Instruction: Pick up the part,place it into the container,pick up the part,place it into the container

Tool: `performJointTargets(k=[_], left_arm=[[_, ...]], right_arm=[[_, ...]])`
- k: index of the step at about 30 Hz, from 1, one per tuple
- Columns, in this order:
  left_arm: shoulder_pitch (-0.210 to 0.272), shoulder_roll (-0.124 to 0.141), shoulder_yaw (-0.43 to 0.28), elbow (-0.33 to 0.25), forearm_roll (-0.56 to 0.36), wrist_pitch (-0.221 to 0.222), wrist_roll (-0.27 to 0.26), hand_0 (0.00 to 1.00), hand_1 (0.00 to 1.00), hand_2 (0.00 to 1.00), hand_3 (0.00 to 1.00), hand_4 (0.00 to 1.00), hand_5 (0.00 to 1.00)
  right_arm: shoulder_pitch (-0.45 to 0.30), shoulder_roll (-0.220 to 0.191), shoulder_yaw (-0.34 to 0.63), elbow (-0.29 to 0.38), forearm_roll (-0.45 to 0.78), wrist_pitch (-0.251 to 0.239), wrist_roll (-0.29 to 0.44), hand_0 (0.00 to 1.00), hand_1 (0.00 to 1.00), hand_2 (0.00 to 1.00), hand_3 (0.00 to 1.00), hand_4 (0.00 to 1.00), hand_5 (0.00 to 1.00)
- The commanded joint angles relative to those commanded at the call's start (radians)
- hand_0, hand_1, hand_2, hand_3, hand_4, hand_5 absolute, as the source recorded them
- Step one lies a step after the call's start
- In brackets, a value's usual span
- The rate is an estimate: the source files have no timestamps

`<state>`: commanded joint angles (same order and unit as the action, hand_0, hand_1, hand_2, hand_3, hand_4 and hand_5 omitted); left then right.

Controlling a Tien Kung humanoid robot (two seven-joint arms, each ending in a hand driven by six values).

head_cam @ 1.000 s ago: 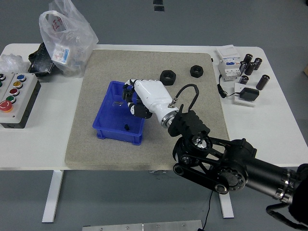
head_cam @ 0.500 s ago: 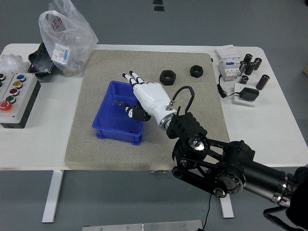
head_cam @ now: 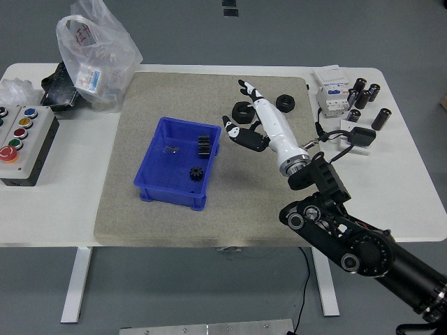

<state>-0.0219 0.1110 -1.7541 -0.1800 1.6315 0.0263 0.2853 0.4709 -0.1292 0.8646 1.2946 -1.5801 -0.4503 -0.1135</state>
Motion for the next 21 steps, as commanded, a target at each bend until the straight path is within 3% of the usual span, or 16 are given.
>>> performJointTargets(k=[1,8,15,21], left_arm=[[0.000,0.000,-0.001,0.000,0.000,0.000,-0.001,0.609,0.632,0.621,0.624,0.634,0.400],[0.002,-0.001,0.000,0.000,0.007,-0.004,-0.007,0.609,0.631,0.621,0.624,0.621,0.417],[-0.001,0.019,-0.006,0.000,0.036,-0.010,-0.019,0.609,0.631,0.624,0.626,0.625,0.452],[-0.005,0.031,0.016,0.000,0.035,-0.017,-0.045,0.609,0.631,0.624,0.630,0.626,0.452]], right_arm=[[-0.017,-0.003,0.031,-0.002,0.039,0.014,0.037,0.657,0.697,0.764,0.731,0.636,0.358],[-0.154,-0.022,0.216,0.029,0.313,0.142,0.280,0.692,0.722,0.763,0.725,0.656,0.377],[-0.295,-0.032,0.365,0.078,0.566,0.186,0.442,0.706,0.722,0.757,0.721,0.698,0.419],[-0.363,-0.018,0.495,0.105,0.723,0.199,0.501,0.760,0.744,0.762,0.723,0.711,0.452]])
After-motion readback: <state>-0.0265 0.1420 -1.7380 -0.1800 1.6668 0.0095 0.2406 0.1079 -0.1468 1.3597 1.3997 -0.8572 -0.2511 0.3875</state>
